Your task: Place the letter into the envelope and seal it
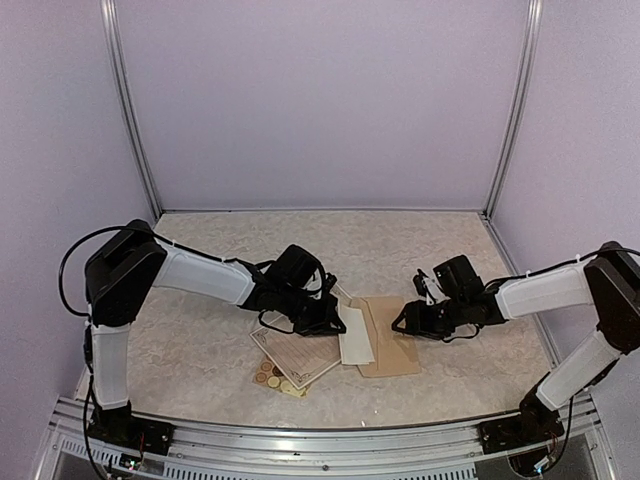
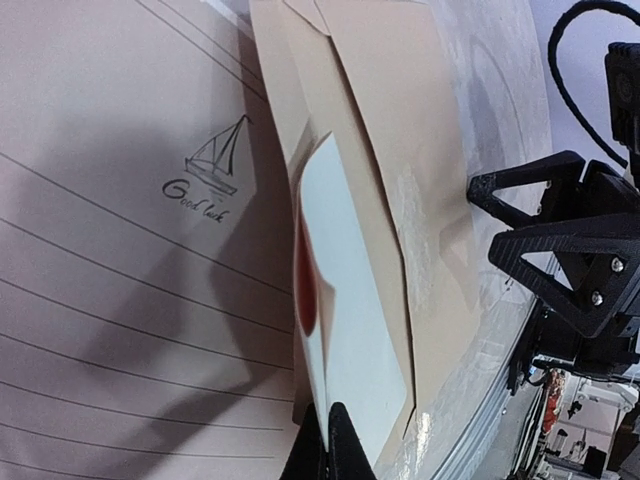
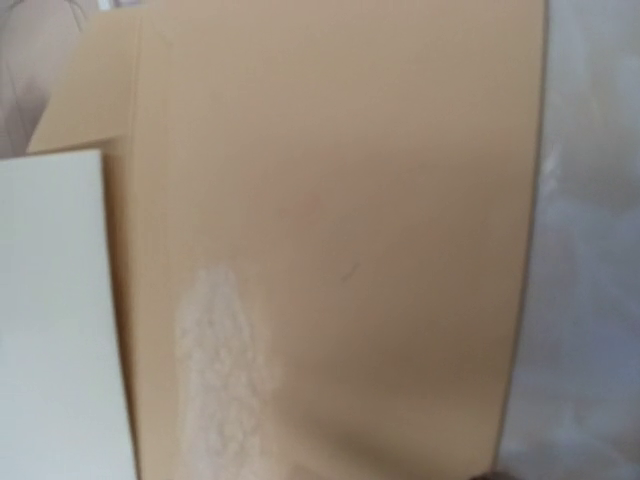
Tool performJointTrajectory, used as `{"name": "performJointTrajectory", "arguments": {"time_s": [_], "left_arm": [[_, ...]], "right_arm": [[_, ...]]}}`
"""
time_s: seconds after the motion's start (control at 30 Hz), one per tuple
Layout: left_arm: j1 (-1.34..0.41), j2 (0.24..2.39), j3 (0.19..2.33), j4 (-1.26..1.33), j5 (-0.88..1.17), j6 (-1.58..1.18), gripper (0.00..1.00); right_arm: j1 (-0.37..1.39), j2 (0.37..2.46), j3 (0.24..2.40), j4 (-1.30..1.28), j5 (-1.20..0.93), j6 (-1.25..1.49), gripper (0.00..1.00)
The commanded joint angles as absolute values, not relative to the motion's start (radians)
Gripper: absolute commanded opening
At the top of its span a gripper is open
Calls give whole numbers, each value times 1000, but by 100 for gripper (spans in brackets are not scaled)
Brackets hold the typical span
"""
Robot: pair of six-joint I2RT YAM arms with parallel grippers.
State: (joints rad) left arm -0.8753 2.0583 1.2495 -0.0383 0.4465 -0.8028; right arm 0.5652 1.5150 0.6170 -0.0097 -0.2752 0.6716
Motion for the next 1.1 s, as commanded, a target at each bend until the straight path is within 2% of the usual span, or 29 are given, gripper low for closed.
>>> {"name": "performJointTrajectory", "arguments": {"time_s": [0.0, 1.07], "left_arm": [[-869, 2085, 1284, -49, 463, -782, 0], [-875, 2147, 1304, -27, 470, -811, 0]], "right_arm": [[583, 1555, 610, -3, -293, 681, 59], [651, 1628, 650, 43, -307, 701, 58]]}}
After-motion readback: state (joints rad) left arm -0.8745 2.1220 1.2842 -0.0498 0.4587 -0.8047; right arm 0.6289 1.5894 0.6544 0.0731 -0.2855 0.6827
